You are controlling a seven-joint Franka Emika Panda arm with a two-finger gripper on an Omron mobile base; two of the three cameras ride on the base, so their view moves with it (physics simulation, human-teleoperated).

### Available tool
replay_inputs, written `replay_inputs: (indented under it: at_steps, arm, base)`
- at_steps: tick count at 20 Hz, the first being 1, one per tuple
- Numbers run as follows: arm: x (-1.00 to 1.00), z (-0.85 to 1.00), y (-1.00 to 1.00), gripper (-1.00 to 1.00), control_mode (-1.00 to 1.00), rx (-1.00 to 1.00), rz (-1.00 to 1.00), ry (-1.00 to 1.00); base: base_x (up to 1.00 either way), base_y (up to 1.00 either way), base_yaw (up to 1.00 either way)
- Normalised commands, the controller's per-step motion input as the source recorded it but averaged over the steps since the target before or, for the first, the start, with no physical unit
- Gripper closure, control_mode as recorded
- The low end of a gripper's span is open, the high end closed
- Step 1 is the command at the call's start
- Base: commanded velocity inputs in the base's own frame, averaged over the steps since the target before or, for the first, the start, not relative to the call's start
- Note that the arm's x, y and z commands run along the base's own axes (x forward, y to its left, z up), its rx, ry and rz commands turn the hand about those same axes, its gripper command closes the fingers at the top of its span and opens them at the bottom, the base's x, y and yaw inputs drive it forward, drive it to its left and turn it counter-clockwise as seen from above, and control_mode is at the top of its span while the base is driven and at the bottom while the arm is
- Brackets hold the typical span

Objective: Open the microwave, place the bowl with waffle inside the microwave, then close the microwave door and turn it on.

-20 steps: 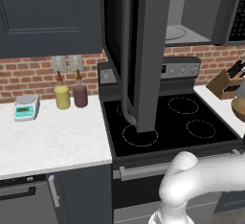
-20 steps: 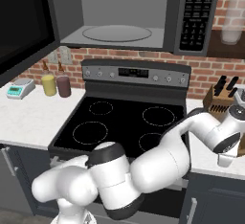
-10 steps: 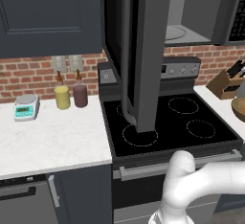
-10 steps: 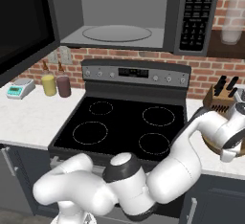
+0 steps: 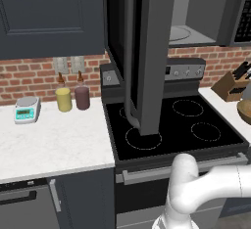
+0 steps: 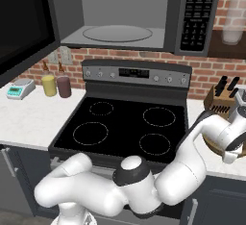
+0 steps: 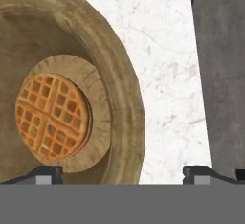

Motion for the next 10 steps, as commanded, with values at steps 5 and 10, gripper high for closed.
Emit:
replay_inputs:
  at_steps: [5, 10]
  arm:
    - [0.08, -0.42, -0.2, -1.0, -1.0, 0.0, -0.02, 0.0]
    - [0.25, -0.28, -0.17, -1.0, -1.0, 0.0, -0.02, 0.0]
  base:
    - [0.0, 0.0, 0.0]
    - [0.0, 0.0, 0.0]
